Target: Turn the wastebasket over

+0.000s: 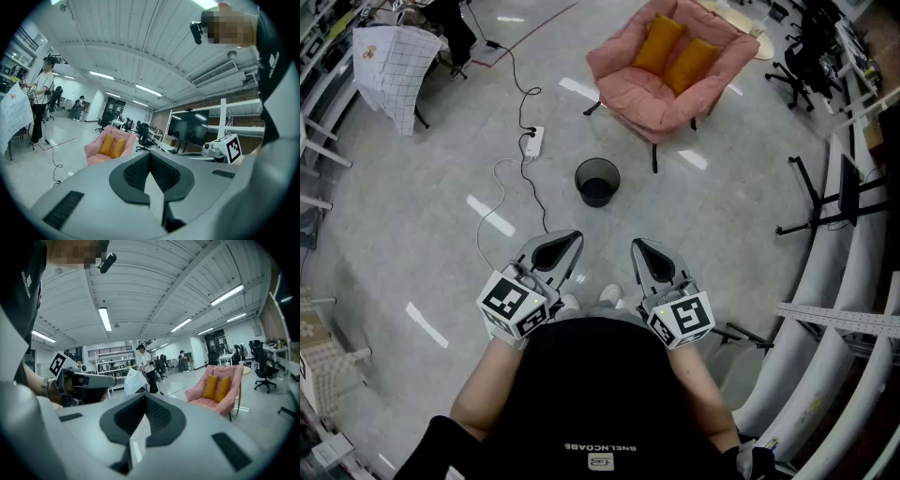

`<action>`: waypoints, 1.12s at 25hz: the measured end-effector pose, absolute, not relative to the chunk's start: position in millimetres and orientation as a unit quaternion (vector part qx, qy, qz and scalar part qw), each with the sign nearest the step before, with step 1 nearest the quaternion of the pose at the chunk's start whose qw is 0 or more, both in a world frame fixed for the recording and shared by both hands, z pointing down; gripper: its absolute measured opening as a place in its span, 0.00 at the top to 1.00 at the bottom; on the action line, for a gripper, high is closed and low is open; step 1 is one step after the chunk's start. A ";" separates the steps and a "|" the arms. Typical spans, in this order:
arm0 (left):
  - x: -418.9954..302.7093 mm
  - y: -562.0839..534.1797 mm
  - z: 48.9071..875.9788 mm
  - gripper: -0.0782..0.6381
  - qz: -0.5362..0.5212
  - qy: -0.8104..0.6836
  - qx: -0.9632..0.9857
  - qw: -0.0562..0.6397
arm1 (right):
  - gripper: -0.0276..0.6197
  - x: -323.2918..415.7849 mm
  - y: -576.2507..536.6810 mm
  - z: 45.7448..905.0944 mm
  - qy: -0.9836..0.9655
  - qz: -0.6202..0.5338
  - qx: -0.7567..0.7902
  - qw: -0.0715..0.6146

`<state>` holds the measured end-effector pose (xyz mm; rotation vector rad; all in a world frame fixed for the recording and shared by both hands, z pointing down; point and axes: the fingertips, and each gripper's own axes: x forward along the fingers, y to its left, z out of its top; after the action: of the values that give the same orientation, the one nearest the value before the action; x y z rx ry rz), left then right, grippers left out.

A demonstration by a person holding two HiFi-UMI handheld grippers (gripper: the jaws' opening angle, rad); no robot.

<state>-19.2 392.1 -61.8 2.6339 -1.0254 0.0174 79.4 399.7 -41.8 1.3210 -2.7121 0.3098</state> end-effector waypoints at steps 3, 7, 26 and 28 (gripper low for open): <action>-30.4 399.9 -64.2 0.87 0.002 -0.352 0.922 0.161 | 0.95 68.5 405.7 -44.6 -0.893 0.098 0.436 0.057; -45.8 405.8 -65.9 0.87 0.000 -0.342 0.927 0.158 | 0.95 52.7 412.9 -41.2 -0.895 0.119 0.425 0.066; -90.4 356.3 -10.6 0.87 0.020 -0.354 0.909 0.221 | 0.94 39.2 333.8 -3.2 -0.871 0.074 0.455 0.171; -90.1 336.4 -3.5 0.87 0.024 -0.366 0.904 0.222 | 0.94 43.0 309.7 6.2 -0.876 0.080 0.445 0.170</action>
<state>-90.1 336.4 -3.5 2.4964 -1.0100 0.0672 43.0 309.7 6.2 1.2628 -2.4879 0.2275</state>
